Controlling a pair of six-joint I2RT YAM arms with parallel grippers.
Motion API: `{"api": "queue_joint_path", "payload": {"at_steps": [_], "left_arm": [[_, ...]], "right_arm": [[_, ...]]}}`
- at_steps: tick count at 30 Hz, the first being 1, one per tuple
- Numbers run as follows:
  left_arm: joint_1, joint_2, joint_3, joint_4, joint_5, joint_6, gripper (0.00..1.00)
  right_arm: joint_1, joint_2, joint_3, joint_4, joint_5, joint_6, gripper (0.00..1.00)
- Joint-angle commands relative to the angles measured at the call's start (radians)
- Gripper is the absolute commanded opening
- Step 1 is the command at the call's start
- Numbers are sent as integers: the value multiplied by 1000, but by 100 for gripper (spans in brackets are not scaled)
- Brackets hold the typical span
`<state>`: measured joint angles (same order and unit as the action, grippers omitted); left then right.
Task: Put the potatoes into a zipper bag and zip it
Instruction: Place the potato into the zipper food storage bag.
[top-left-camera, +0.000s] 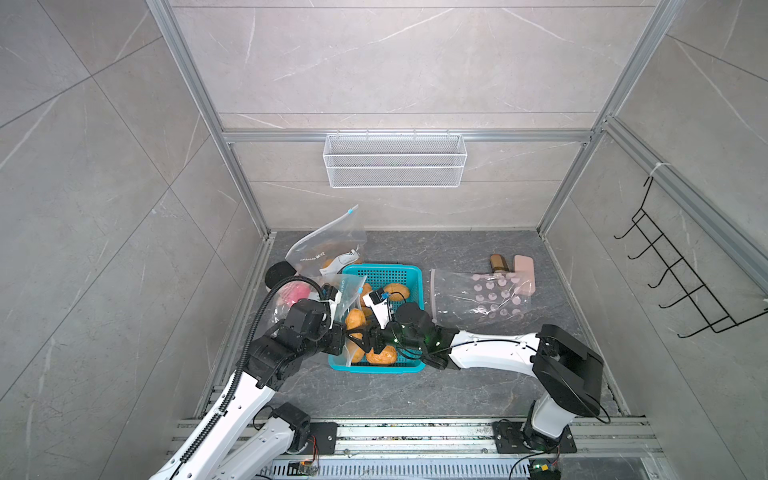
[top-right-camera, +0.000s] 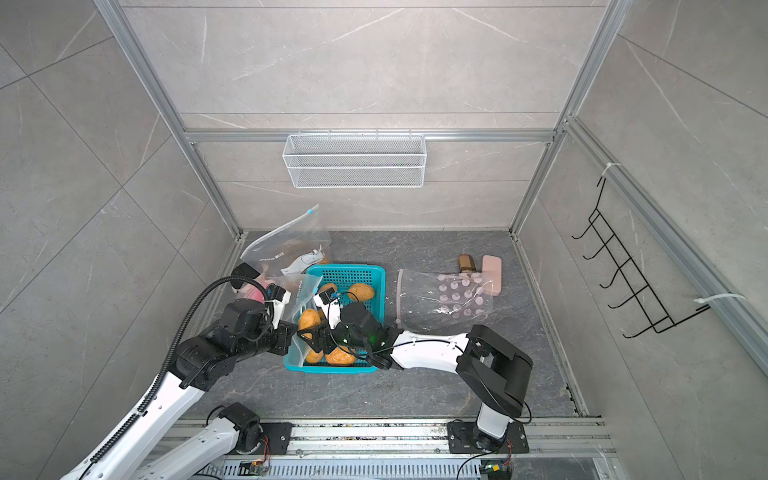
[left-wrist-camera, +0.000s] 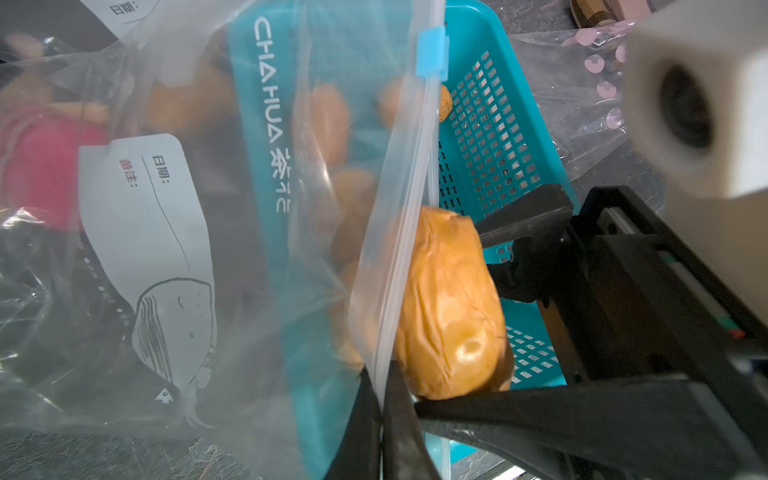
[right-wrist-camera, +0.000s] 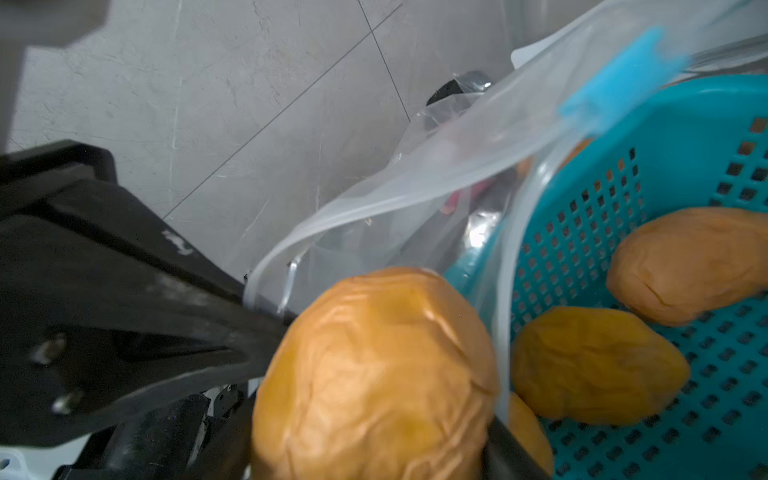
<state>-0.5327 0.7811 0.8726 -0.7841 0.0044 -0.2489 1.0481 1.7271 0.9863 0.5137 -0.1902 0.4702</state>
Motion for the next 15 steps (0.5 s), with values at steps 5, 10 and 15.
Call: {"api": "queue_joint_path", "payload": {"at_steps": [5,10,15], "left_arm": [[2,-13,0,25,22,29,0],[2,-11,0,26,33,30,0],[1,-19,-1,30,33,30,0]], "right_arm": [[7,19,98,-178,77,-25,42],[10,32,183,-303,115,24,49],[10,51,253,-413,148,86,62]]}}
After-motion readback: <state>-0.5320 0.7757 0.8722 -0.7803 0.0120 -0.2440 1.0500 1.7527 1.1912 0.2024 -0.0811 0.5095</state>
